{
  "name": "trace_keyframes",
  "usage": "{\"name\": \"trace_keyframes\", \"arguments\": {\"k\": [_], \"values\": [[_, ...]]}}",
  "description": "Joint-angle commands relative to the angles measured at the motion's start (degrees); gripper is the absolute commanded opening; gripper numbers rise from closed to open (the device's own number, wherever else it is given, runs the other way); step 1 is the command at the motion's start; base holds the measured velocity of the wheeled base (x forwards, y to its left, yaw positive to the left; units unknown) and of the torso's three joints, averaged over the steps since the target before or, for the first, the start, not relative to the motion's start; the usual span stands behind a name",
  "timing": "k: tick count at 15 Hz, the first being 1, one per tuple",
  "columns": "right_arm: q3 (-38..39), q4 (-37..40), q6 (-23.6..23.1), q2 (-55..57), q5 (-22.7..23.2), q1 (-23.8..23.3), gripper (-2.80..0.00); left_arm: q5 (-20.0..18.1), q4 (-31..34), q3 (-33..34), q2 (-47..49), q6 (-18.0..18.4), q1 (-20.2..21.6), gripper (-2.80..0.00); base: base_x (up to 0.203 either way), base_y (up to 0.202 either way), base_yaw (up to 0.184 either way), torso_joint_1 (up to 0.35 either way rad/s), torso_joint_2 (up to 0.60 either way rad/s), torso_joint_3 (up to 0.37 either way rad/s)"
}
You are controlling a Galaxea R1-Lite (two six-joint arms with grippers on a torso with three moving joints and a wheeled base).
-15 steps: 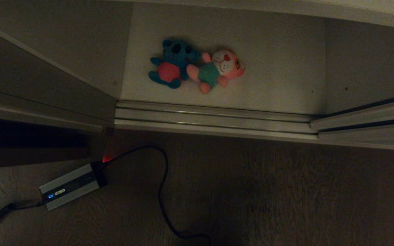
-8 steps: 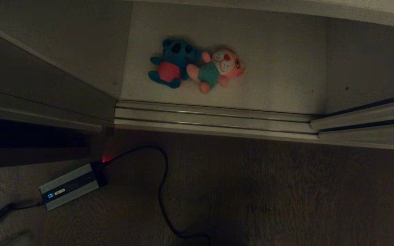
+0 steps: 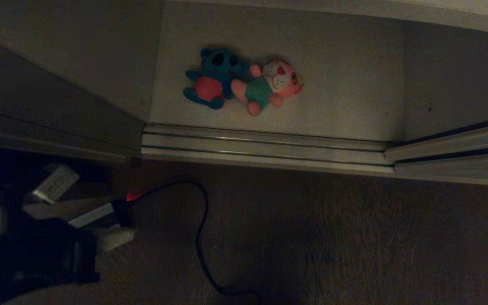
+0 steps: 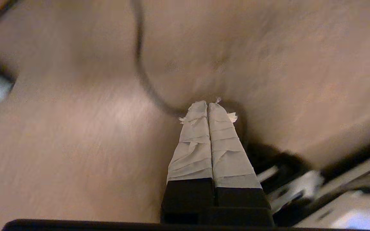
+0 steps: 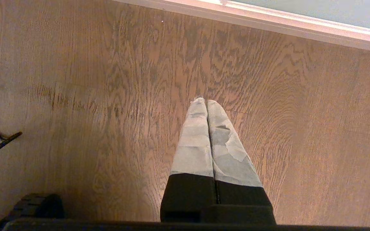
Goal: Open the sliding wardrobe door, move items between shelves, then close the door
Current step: Place the blue doll on the higher shelf
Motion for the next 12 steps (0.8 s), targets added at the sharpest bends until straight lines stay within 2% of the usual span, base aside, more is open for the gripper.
{"name": "trace_keyframes", "arguments": {"k": [1,5,7,8,10,12], "values": [[0.2,0.0,-0.1,0.0,0.0,0.0,-2.8,-0.3,0.0,-9.6,11.6,-2.7,-3.4,-2.8,0.0,0.0,0.0,0.0,0.0,0.0],[0.2,0.0,-0.1,0.0,0.0,0.0,-2.8,0.0,-1.2,-17.9,21.4,-4.9,-5.0,-2.8,0.0,0.0,0.0,0.0,0.0,0.0],[0.3,0.0,-0.1,0.0,0.0,0.0,-2.8,2.9,-5.1,-21.3,25.6,-5.6,-5.2,-2.8,0.0,0.0,0.0,0.0,0.0,0.0],[0.2,0.0,-0.1,0.0,0.0,0.0,-2.8,5.1,-6.7,-23.7,27.7,-5.9,-5.4,0.0,0.0,0.0,0.0,0.0,0.0,0.0],[0.2,0.0,-0.1,0.0,0.0,0.0,-2.8,8.7,-11.1,-27.9,31.1,-7.8,-5.7,0.0,0.0,0.0,0.0,0.0,0.0,0.0],[0.2,0.0,-0.1,0.0,0.0,0.0,-2.8,9.4,-13.1,-30.3,31.7,-8.6,-6.4,0.0,0.0,0.0,0.0,0.0,0.0,0.0]]}}
